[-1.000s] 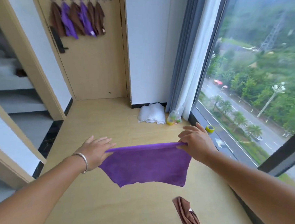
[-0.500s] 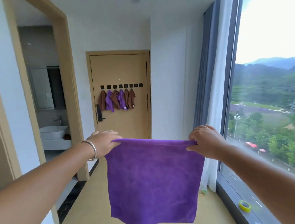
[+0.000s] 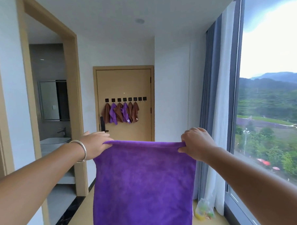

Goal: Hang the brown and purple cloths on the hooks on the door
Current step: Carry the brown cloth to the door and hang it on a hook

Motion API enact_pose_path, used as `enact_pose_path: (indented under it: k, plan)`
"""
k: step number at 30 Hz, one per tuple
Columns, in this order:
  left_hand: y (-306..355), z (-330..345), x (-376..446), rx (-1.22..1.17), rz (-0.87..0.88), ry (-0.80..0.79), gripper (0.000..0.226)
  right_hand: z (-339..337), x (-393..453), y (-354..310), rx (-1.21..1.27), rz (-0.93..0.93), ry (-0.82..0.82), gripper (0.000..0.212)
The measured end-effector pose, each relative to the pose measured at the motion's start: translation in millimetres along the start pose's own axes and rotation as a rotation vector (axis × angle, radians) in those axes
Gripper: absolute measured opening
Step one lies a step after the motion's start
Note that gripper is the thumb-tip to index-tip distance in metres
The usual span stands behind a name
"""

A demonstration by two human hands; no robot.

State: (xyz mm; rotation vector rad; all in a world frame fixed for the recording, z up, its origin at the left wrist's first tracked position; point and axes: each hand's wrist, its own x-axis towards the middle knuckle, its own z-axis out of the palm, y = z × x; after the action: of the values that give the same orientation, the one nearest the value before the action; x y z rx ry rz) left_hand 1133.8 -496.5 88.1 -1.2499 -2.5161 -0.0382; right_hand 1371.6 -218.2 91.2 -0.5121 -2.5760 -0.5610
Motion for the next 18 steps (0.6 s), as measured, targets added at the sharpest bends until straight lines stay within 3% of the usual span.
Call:
enact_pose_path:
  k: [11,18]
  plan:
    - [-65.5,56.1,102.0,-0.012,0.03,0.009,0.034,59.4,104.9,-14.5,0.082,0.016,-0.042,0.021]
    - [-116.7,96.4,188.9,-0.011,-0.006,-0.009,0.043,103.2,183.4,-23.5,-0.051,0.012,-0.104,0.034]
